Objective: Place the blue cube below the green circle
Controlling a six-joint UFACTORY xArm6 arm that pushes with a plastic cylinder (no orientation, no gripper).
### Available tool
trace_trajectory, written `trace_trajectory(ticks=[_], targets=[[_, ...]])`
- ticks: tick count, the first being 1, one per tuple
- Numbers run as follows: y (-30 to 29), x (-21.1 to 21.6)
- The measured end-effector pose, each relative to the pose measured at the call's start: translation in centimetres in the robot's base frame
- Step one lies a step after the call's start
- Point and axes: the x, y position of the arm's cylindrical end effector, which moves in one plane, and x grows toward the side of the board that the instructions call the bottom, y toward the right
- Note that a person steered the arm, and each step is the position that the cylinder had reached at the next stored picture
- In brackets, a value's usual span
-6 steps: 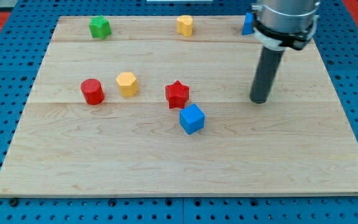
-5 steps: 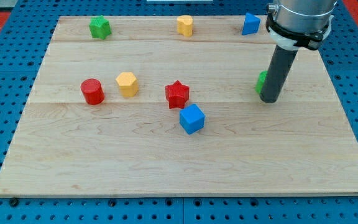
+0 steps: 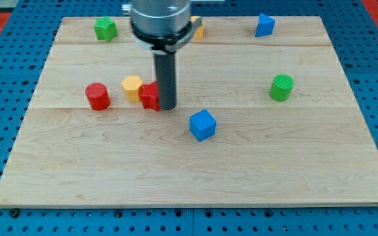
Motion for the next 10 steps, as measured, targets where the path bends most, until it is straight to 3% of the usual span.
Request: trace_trajectory(ticks=[2, 3, 4, 5, 6, 8, 9, 10], targets=[[17.8, 5.7], [16.8, 5.9], [12.8, 3.3], [12.3, 7.9], [14.5, 8.9], [3.4, -3.6], [-3.7, -6.7], [-6.1, -3.5]])
